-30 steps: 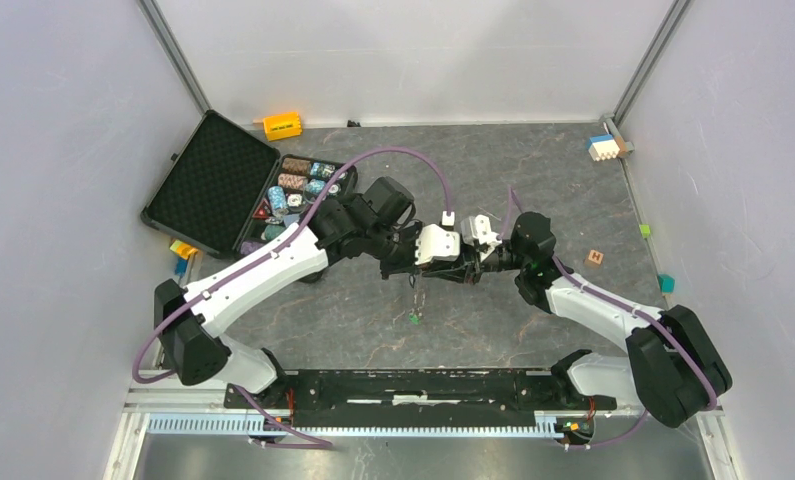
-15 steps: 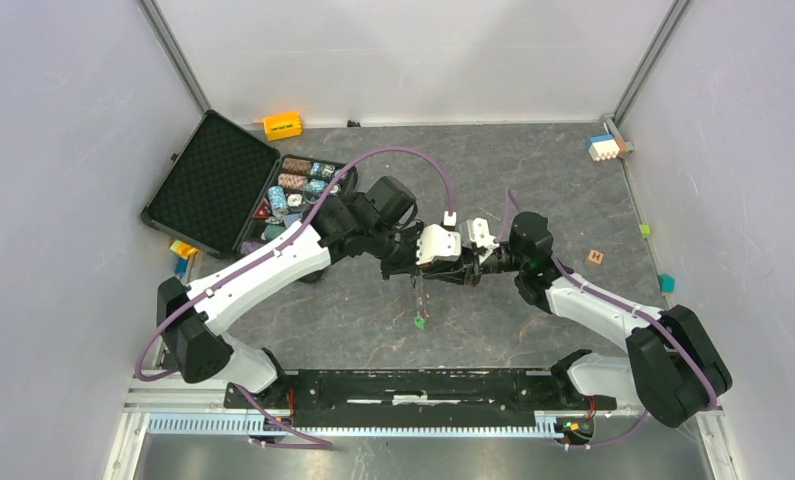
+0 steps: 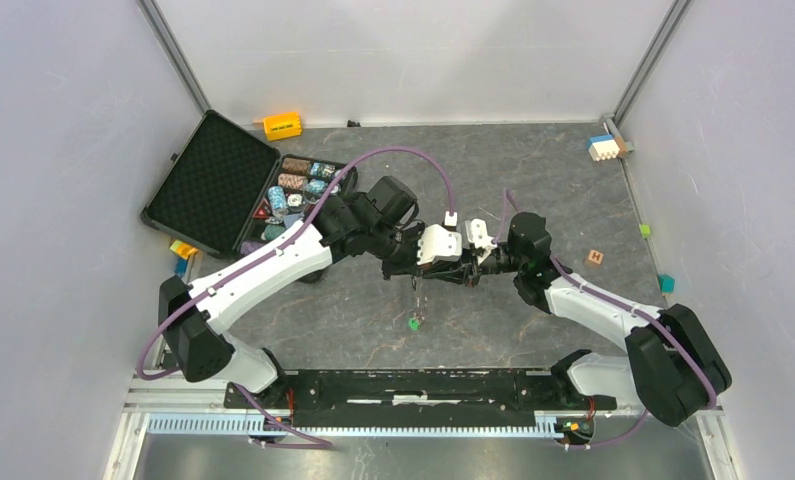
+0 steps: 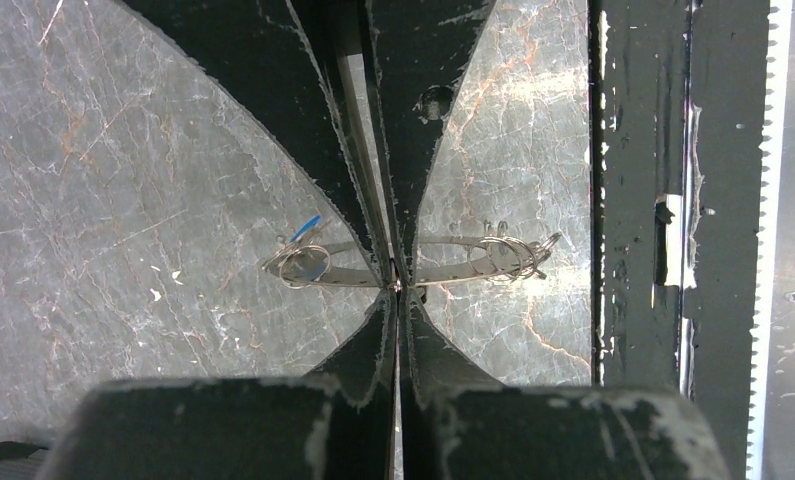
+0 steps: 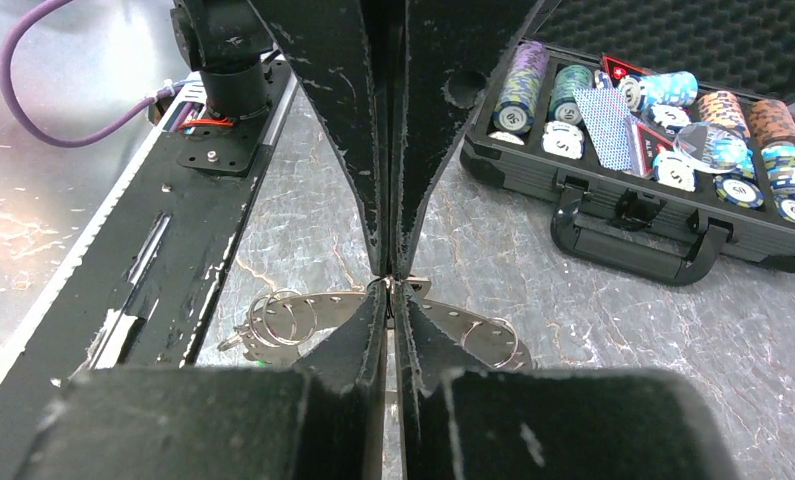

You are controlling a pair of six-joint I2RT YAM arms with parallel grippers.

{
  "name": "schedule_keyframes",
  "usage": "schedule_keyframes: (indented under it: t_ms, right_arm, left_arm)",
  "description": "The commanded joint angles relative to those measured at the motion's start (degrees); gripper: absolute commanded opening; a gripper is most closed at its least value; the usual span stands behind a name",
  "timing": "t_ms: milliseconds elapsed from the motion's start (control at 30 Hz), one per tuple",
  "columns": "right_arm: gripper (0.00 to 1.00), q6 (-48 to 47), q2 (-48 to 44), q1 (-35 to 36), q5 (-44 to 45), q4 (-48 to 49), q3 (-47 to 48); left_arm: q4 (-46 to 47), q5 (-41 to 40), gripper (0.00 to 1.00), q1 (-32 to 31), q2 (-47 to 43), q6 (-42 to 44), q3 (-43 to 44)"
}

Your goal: Put the keys on the keyring

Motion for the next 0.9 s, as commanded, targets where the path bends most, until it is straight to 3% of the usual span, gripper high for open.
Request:
schedule_keyframes:
  t_ms: [0,100,367,400,467,600,867]
  right_arm:
    - [0.07,-0.36,0.65,0.38,0.71,0.53,0.68]
    - [0.0,-0.36,0.7,0.46,0.69,0.53,0.73]
    - [0.0,-0.54,0.09,0.36,0.99,0.17,0.68]
    - [0.0,-0.54,0.04,0.32,0.98,0.26,0.59]
    - [0.0,0.21,-0.2,0.05,0.99,0.83,0.3]
    - [0.0,5.01,-0.62,-0.7,0.33,6.78,-1.09]
    - [0.0,16.35,-0.48,-1.84,-0.99,19.1,-2.53]
  left_arm:
    - [0.72,2.49,0.02,-0.28,0.23,0.12,2.79]
    - [0.69,2.69,0.02,-0.33,0.35,0.09,2.71]
    - [1.05,2.6,0.04,-0.11,0.18,-0.09,1.72]
    - [1.51,2.63,0.09,0.08,-0.25,-0.42,1.16]
    - [3.73,3.1,0.31,0.77,-1.8,-0.86,-0.72]
    - [9.81,4.65,0.59,3.21,-7.05,-1.54,-6.96]
    - [25.83,8.72,0.63,5.69,-16.63,1.38,-22.75]
